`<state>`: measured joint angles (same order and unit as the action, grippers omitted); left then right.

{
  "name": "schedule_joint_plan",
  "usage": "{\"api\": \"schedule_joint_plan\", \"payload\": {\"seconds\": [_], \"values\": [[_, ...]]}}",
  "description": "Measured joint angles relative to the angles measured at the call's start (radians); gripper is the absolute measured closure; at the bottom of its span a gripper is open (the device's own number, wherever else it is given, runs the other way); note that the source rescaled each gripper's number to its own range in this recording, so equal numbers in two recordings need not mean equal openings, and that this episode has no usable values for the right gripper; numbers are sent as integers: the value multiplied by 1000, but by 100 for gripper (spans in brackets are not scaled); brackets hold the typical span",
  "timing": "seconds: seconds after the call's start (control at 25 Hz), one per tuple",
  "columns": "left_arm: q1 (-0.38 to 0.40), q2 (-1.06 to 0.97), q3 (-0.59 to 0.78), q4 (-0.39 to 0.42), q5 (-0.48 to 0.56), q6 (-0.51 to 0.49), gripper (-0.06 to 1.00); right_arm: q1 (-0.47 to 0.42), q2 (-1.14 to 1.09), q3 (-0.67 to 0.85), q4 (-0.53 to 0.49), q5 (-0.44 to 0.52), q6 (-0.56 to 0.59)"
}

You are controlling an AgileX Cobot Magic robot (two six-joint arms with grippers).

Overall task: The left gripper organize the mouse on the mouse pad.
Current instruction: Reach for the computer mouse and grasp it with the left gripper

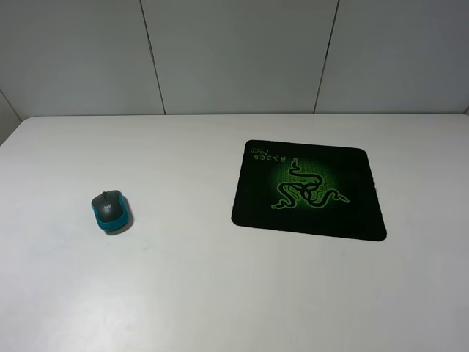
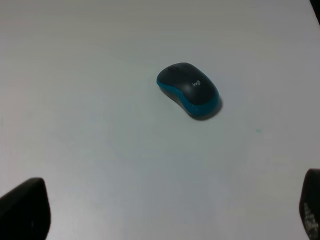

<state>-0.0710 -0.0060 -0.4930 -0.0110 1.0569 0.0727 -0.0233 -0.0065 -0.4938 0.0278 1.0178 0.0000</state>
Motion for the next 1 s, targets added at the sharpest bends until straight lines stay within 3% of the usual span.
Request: {"api": "schedule_joint_plan", "payload": {"seconds": [0.72, 1.0], "values": [[0, 0, 0, 0, 0, 0, -6, 0, 0, 0, 0, 0, 0], [0, 0, 0, 41, 0, 0, -6, 0, 0, 0, 0, 0, 0]]}}
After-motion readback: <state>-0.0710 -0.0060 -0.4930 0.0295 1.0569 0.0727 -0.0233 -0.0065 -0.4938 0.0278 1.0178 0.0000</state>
